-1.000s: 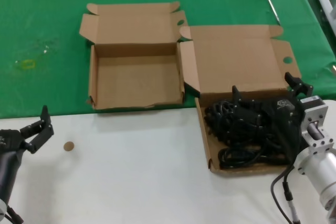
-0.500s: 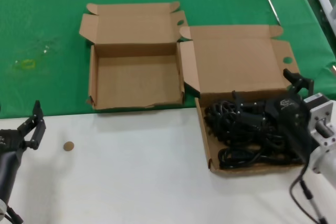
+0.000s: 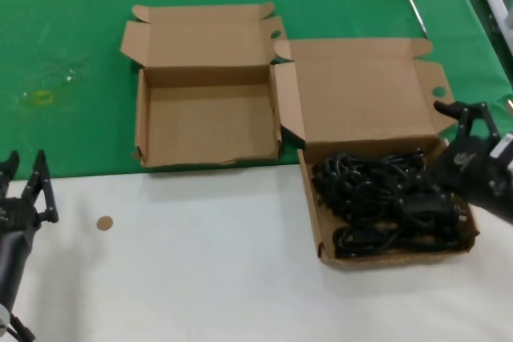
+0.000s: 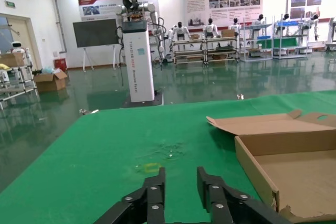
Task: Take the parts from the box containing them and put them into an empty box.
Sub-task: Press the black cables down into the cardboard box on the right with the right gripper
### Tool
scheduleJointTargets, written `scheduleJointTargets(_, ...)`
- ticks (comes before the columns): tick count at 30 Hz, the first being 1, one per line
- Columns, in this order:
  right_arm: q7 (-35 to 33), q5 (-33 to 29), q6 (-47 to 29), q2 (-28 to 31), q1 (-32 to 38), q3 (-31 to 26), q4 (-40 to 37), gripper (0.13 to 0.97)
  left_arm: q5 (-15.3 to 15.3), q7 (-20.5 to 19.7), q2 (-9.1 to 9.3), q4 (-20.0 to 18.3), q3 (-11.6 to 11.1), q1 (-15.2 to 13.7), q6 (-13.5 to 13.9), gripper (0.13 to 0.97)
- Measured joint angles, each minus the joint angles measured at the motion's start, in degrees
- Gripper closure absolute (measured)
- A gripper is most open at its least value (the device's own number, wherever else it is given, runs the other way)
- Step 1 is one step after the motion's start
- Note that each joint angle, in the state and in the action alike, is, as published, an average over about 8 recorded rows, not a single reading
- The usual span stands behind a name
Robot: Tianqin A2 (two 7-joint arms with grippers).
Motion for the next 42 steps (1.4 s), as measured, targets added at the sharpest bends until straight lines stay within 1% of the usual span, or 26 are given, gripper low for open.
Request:
scheduleJointTargets(2, -0.3, -0.1, -3.7, 2.5, 0.4, 0.7, -0.2, 0.129, 0.0, 0.0, 0.0, 0.0, 0.0, 0.0, 0.0, 0.781)
scheduleJointTargets(3, -0.4, -0.1, -5.6, 3.6, 0.5, 1.0, -0.3, 0.129, 0.0, 0.0, 0.0, 0.0, 0.0, 0.0, 0.0, 0.781)
scheduleJointTargets(6, -1.7, -0.1, -11.1, 6.8, 1.2, 1.9, -0.8, 0.129, 0.0, 0.0, 0.0, 0.0, 0.0, 0.0, 0.0, 0.825)
scheduleJointTargets(11, -6.1, -0.7, -19.8, 10.4, 3.1, 2.5, -2.4, 0.129, 0.0, 0.0, 0.0, 0.0, 0.0, 0.0, 0.0, 0.899)
scheduleJointTargets(15, -10.1, -1.7, -25.2, 11.9, 4.9, 2.3, -4.1, 0.129, 0.0, 0.0, 0.0, 0.0, 0.0, 0.0, 0.0, 0.899)
scheduleJointTargets(19, -13.4, -3.1, -29.2, 12.2, 6.6, 1.5, -5.4, 0.129, 0.0, 0.0, 0.0, 0.0, 0.0, 0.0, 0.0, 0.921)
scheduleJointTargets(23, -15.3, -4.6, -31.3, 11.4, 8.4, 0.6, -6.4, 0.13, 0.0, 0.0, 0.0, 0.0, 0.0, 0.0, 0.0, 0.944)
scheduleJointTargets(30, -16.2, -7.2, -32.1, 8.7, 10.9, -1.0, -7.5, 0.134, 0.0, 0.0, 0.0, 0.0, 0.0, 0.0, 0.0, 0.945)
scheduleJointTargets(38, -16.5, -9.8, -31.5, 5.7, 13.4, -2.4, -9.1, 0.201, 0.0, 0.0, 0.0, 0.0, 0.0, 0.0, 0.0, 0.945)
scheduleJointTargets(42, -16.8, -10.9, -31.3, 4.5, 14.5, -3.0, -10.0, 0.201, 0.0, 0.0, 0.0, 0.0, 0.0, 0.0, 0.0, 0.945)
